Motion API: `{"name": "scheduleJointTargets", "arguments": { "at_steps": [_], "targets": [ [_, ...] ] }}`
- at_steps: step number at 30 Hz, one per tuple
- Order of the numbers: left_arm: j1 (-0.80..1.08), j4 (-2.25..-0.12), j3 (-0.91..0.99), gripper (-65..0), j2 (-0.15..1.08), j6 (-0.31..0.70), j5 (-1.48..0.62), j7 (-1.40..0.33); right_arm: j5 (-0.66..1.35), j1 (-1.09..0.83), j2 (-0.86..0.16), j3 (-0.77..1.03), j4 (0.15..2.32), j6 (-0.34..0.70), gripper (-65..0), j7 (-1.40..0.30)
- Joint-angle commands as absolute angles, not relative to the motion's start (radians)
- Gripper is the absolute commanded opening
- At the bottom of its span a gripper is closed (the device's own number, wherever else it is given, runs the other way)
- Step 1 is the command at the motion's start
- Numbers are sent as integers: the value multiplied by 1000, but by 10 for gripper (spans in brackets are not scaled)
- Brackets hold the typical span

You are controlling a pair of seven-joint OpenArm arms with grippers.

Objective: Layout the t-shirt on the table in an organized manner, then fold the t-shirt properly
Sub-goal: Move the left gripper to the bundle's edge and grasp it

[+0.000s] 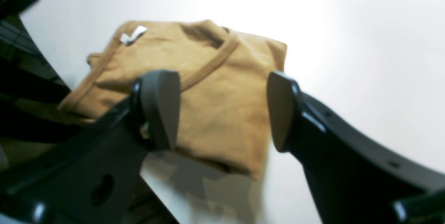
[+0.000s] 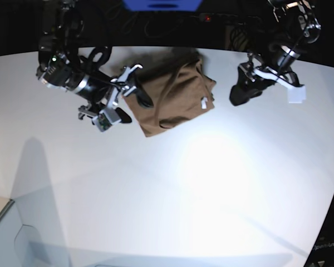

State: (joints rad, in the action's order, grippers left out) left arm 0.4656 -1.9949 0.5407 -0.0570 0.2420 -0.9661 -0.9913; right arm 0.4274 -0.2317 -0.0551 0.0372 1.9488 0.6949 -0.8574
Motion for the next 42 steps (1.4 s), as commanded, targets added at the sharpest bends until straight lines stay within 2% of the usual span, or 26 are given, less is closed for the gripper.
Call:
{"name": "scheduleJointTargets", "arguments": {
  "at_steps": [1, 6, 9, 16, 20, 32, 42],
  "targets": [
    [461, -2005, 516, -197, -61, 246, -989, -984, 447, -225, -58, 51, 1965, 698, -253, -839],
    [461, -1913, 449, -33, -58, 246, -989, -975, 446, -225, -58, 93, 1965, 698, -253, -839],
    [460, -1821, 447, -2, -59, 246, -989, -975, 446, -225, -58, 108, 1965, 698, -253, -839],
    [427, -1689, 444, 0, -59, 245, -989, -978, 446, -225, -58, 143, 1963, 698, -253, -840],
    [403, -1669, 381, 0, -59, 245, -987, -975, 446, -225, -58, 143, 1963, 698, -253, -840],
    [328, -1590, 305, 0, -79, 246, -756, -974, 446, -225, -85, 139, 1963, 698, -253, -840],
    [209, -1394, 249, -2, -48, 252, -737, -975, 446, -223, -87, 143, 1963, 698, -254, -840]
  ]
}}
